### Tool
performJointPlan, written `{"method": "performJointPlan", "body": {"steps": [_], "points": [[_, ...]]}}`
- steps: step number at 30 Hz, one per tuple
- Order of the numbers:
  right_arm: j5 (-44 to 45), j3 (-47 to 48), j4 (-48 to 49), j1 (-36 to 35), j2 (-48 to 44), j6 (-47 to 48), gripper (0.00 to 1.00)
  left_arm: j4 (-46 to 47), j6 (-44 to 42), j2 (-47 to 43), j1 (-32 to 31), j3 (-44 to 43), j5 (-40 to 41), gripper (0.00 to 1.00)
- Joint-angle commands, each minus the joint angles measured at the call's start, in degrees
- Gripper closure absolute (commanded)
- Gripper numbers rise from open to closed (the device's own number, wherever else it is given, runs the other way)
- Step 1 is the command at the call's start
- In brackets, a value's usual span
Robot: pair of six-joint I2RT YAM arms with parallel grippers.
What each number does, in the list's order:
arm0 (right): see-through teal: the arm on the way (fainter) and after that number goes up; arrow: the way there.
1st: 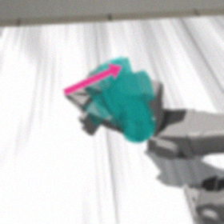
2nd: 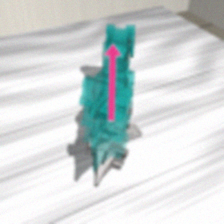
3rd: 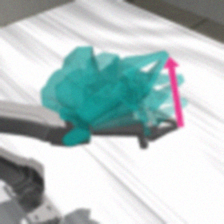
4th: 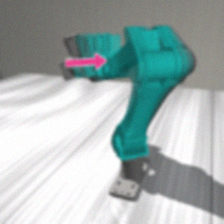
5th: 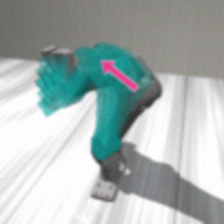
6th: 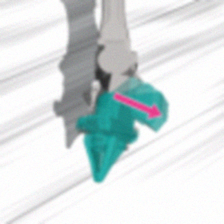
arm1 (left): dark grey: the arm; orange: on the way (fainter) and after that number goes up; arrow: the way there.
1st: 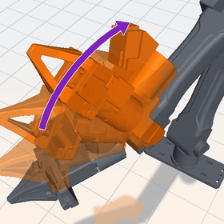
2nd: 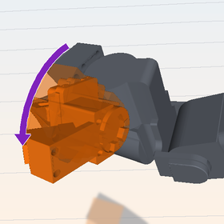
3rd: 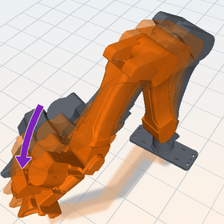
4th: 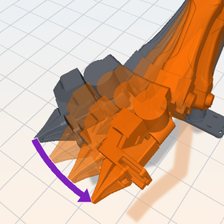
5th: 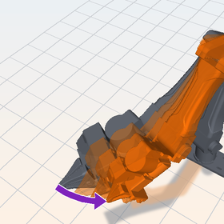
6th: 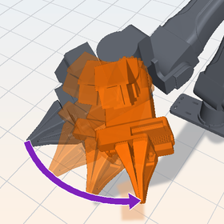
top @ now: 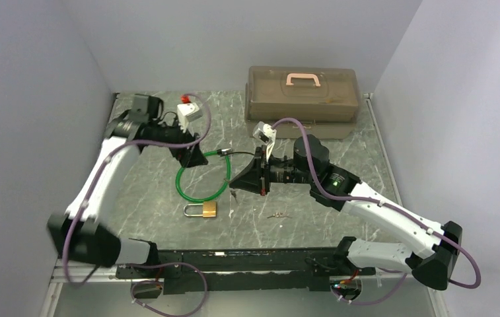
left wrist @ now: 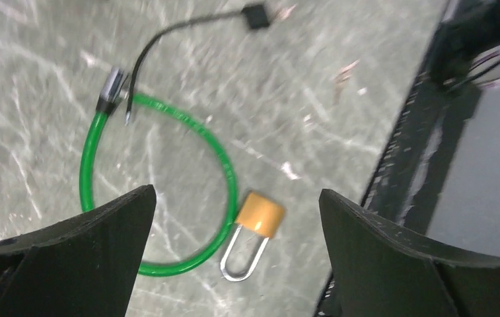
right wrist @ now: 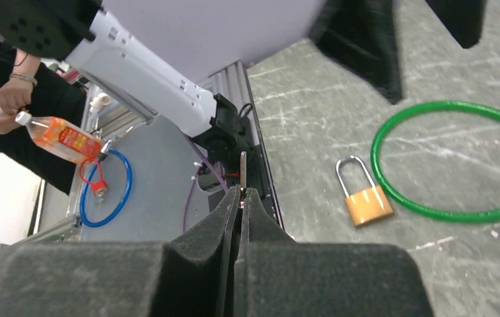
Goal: Unlock with the key
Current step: Pick up the lock from the center of the board.
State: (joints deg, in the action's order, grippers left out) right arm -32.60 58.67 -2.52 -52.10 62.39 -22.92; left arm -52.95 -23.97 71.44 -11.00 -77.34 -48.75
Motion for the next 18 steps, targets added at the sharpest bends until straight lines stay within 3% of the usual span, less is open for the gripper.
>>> {"method": "performJointPlan", "body": {"steps": [1, 5, 9, 18], "points": [[5.89, -0.14, -4.51, 0.31, -3.12, 1.55, 1.00, -1.26, -8.34, 15.84, 0.80, -3.43, 9.37, 0.01], [7.77, -0.18, -5.82, 0.45, -4.82, 2.13, 1.00, 3.18, -8.10, 26.10, 0.81, -6.64, 14.40, 0.01], [8.51, -0.22, -6.30, 0.72, -6.11, 2.37, 1.00, 10.24, -9.22, 30.22, 0.60, -5.47, 18.57, 0.01], [8.16, 0.99, -6.34, 1.09, -6.47, 2.95, 1.00, 15.13, -14.69, 38.27, -0.29, -6.37, 21.33, 0.05]]}}
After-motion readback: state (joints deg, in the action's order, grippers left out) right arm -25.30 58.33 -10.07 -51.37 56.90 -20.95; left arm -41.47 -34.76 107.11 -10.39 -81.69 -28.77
